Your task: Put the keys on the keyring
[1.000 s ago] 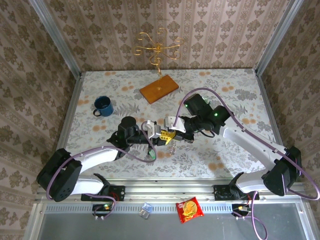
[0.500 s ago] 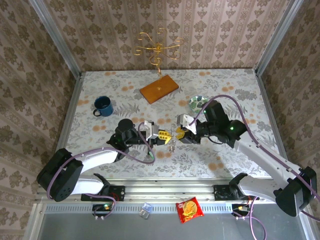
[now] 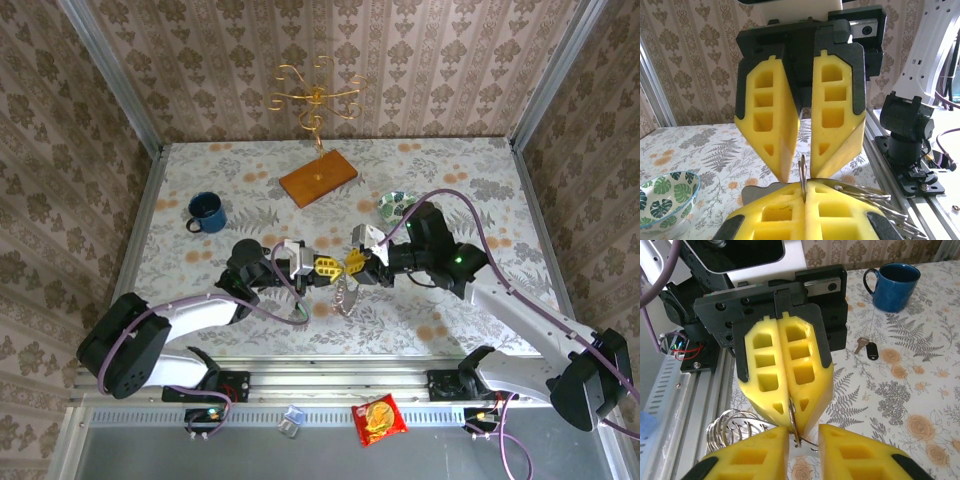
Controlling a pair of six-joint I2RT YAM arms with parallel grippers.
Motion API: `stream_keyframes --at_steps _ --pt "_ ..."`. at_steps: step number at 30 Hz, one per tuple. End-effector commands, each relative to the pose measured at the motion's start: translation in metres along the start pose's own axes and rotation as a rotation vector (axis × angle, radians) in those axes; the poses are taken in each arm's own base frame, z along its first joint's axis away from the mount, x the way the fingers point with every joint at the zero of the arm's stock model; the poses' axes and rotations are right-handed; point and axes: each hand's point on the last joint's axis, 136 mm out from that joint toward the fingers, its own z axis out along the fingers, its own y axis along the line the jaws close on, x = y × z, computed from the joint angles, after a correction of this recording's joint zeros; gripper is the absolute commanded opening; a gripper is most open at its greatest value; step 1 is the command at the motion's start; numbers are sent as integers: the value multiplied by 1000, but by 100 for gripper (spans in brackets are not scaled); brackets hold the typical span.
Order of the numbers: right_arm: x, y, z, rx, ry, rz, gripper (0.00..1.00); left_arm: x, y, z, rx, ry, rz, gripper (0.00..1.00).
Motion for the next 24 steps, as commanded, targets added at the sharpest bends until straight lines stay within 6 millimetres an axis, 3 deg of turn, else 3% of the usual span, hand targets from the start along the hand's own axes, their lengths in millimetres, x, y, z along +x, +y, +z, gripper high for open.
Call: stream_keyframes --at_steps 1,5,9,18,24 --pt "-8 5 6 -41 -36 4 16 -11 -9 2 45 -43 27 0" --pt "-12 6 7 -64 -45 6 0 -10 -7 2 38 -43 28 0" --pt "-9 8 5 -68 -6 -11 0 -5 -1 -1 -11 -27 16 14" --pt "13 9 1 -82 245 -106 0 19 2 0 -22 141 -8 18" --pt "17 14 5 -123 368 -181 0 20 3 1 -20 182 4 18"
